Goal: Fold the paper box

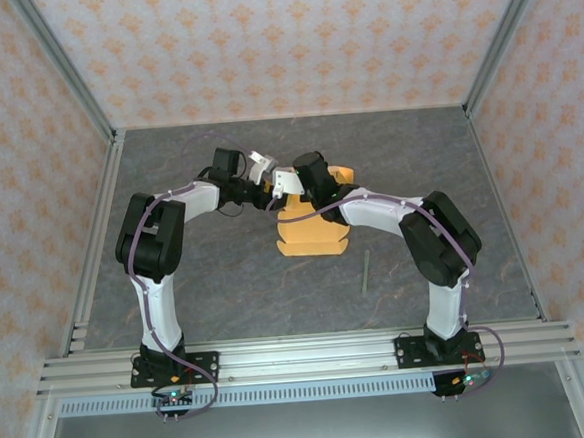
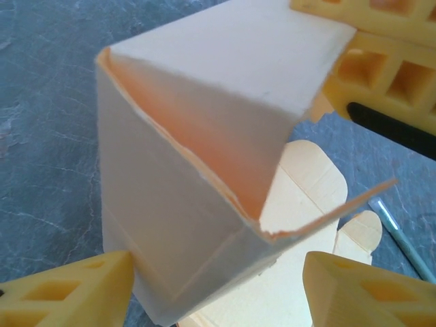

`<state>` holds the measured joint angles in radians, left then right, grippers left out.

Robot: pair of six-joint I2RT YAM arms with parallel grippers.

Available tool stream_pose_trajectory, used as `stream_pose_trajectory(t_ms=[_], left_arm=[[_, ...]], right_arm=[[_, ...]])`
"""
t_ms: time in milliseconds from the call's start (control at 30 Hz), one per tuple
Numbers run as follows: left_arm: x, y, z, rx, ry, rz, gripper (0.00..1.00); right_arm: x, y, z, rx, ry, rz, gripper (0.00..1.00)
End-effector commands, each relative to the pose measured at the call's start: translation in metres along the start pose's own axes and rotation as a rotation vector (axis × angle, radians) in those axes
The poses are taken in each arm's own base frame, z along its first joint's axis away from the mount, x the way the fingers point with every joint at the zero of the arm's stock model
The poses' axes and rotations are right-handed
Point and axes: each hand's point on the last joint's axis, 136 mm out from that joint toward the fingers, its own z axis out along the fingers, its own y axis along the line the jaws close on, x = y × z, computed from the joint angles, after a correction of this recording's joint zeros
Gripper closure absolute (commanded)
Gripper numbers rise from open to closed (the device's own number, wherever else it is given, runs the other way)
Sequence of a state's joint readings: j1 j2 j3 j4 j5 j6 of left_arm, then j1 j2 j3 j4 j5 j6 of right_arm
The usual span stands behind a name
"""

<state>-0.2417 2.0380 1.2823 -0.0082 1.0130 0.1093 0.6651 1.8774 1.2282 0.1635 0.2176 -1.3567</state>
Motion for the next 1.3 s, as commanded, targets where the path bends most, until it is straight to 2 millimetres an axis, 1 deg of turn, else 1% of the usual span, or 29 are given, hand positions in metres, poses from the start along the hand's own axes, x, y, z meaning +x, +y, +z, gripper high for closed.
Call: stream_pose_trajectory(t_ms=[0,300,433,600,733,967,1067,1133,1267], left_arm=[[-0.007,0.011,0.002,-0.047,-0.027,-0.023,0.35],[-0.012,0.025,0.005,-0.128,-0.065,-0.076,0.43],[-0.014,0.03,0.005,-0.164,-0.095,-0.096,0.44],[-0.019,0.031,0.002,-0.194,-0.143,-0.102,0.44],[-0.024,0.028,0.002,-0.181,-0.176,-0.097,0.44],[-0.019,0.023,0.001,-0.165,-0.161,-0.079,0.4],[-0.015,0.023,0.0,-0.165,-0.141,-0.074,0.37],[-0.013,0.024,-0.002,-0.161,-0.138,-0.077,0.35],[-0.011,0.029,-0.003,-0.157,-0.137,-0.098,0.35]], right_arm=[[-0.011,-0.012,-0.004,0.021,-0.029,0.044,1.0],[-0.015,-0.005,0.001,0.025,-0.016,0.039,1.0],[-0.015,-0.002,0.002,0.025,-0.01,0.044,1.0],[-0.016,-0.004,0.002,0.025,-0.01,0.065,1.0],[-0.017,-0.003,0.0,0.011,-0.014,0.068,1.0],[-0.012,-0.007,0.0,-0.038,-0.015,0.086,1.0],[-0.009,-0.005,0.001,-0.061,-0.012,0.083,1.0],[-0.006,-0.004,0.003,-0.067,-0.005,0.083,1.0],[-0.004,0.0,0.005,-0.086,-0.011,0.082,0.98]])
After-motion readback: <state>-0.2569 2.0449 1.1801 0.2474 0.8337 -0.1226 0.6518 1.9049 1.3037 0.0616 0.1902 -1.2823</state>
